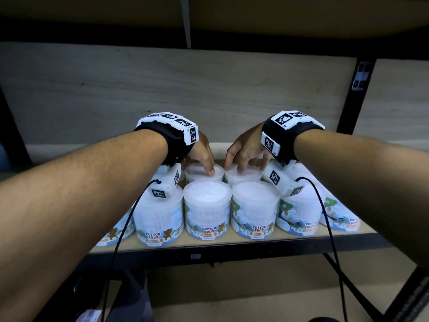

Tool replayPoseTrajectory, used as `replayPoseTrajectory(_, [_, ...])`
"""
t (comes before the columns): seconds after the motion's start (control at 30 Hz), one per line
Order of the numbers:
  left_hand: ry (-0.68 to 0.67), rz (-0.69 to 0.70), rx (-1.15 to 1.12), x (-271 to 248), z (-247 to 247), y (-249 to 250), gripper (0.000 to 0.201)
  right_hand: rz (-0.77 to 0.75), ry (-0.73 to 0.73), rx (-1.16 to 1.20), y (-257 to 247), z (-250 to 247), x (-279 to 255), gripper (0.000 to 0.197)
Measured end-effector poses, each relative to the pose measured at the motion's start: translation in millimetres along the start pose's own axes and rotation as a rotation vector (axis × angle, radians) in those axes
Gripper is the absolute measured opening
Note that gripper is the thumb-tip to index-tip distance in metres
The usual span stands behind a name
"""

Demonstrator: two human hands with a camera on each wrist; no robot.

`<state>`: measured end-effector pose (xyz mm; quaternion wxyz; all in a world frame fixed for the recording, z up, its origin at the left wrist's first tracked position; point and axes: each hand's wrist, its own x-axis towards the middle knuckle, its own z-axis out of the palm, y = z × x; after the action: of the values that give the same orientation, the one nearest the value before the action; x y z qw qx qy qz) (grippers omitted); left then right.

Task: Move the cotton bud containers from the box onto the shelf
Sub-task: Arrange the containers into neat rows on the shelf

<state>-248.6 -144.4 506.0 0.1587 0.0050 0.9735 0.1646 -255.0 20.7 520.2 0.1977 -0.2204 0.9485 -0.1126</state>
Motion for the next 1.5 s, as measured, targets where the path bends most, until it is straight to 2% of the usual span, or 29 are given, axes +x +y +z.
replayPoseTrajectory(0.27, [0.020, 0.016, 0.020, -2, -1, -6, 0.047, 0.018, 0.027, -0.037, -5, 2, -2, 0.043])
replayPoseTrajectory(0.4, [0.078, 0.020, 0.044, -6, -9, -18, 0.048, 0.019, 0.113, -0.071, -14, -2, 2, 0.037])
replayPoseTrajectory(0.8, [0.226, -0.086, 0.150, -41, -57, -97, 0.049, -0.065, 0.196, -0.133, -82, -3, 30, 0.031])
replayPoseTrajectory(1.0, [0.286, -0.096, 0.202, -53, -73, -135, 0.052, -0.098, 0.199, -0.123, -116, 1, 51, 0.037])
replayPoseTrajectory(1.23, [0.320, -0.088, 0.303, -52, -77, -155, 0.051, -0.101, 0.200, -0.141, -135, 3, 73, 0.041])
replayPoseTrajectory(1.5, [0.313, -0.083, 0.422, -29, -75, -172, 0.062, -0.108, 0.296, -0.300, -149, 9, 92, 0.059])
